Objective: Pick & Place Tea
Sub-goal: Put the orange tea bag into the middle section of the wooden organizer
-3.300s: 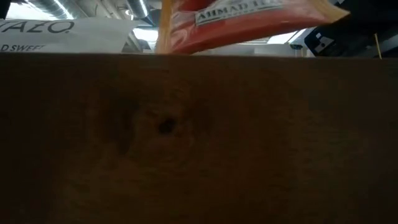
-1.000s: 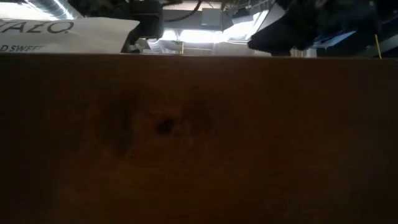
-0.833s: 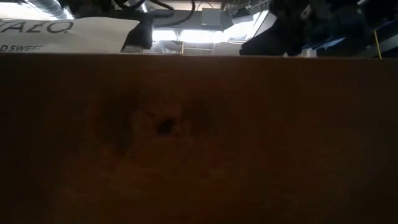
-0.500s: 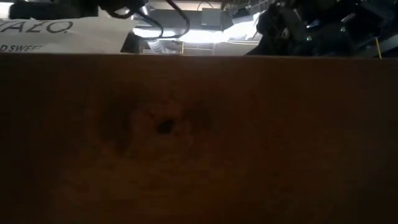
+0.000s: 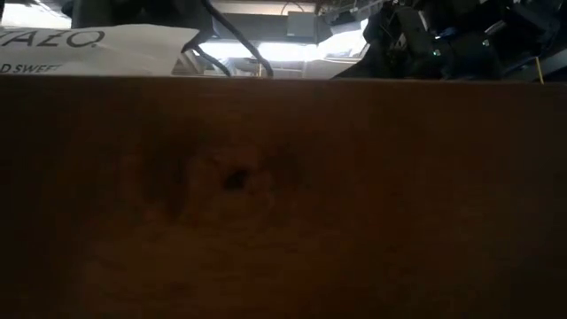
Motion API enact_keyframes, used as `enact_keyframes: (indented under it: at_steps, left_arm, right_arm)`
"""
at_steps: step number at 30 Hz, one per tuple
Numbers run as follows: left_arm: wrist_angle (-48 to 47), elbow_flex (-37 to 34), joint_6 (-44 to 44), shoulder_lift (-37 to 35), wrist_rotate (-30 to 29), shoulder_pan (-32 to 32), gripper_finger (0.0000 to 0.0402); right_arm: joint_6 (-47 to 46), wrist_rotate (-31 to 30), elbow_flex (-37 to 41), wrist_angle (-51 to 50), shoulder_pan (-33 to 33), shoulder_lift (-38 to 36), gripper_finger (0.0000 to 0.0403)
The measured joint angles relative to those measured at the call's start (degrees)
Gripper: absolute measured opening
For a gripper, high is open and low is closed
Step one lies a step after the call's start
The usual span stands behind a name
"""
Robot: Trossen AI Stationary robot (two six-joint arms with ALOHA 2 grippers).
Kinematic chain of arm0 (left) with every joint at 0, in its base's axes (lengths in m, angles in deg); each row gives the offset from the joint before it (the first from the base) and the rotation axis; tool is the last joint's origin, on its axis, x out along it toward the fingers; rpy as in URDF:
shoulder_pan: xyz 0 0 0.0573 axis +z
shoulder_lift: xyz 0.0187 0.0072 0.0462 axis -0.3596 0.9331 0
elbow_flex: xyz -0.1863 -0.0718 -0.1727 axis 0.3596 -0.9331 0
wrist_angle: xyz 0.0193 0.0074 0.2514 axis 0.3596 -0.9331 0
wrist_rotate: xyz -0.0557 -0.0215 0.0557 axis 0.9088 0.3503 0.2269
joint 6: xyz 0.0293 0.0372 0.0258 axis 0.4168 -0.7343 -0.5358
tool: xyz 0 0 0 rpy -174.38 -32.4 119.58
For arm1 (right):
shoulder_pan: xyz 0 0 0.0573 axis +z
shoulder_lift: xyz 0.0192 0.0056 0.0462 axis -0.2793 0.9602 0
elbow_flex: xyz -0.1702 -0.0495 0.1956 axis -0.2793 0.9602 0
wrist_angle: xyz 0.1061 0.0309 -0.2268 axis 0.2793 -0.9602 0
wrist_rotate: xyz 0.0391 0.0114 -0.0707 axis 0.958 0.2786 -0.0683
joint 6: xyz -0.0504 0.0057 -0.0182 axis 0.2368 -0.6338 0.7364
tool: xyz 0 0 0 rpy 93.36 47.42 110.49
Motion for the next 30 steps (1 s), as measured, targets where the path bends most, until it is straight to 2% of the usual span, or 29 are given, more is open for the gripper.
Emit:
enact_keyframes:
  at_steps: [4,9,16,23,26,30]
  left_arm:
    - [1.48,-0.12,-1.49,-0.13,-2.16,-0.07,0.0096]
    - [8.93,-0.15,-6.13,0.13,-8.92,0.07,0.0096]
    - [16.6,-0.26,-13.03,1.47,-11.73,0.09,0.0094]
    - [19.92,-0.04,-13.68,4.6,-12.29,0.15,0.0097]
    - [20.45,-0.04,-13.7,4.76,-12.45,0.17,0.0095]
    - [20.62,-0.09,-13.68,4.77,-12.58,0.17,0.0094]
  right_arm:
    - [0.21,1.55,0.0,-0.01,0.0,0.0,0.0086]
    - [1.99,1.93,0.0,1.63,0.0,0.0,0.0086]
    - [1.43,1.94,0.0,3.82,-0.01,0.33,0.0086]
    - [-9.86,2.09,-3.02,-2.21,-2.23,5.74,0.0086]
    - [-10.21,5.01,-6.74,-3.04,-2.39,10.21,0.0086]
    - [-4.63,15.11,-12.33,-5.69,-2.55,15.69,0.0086]
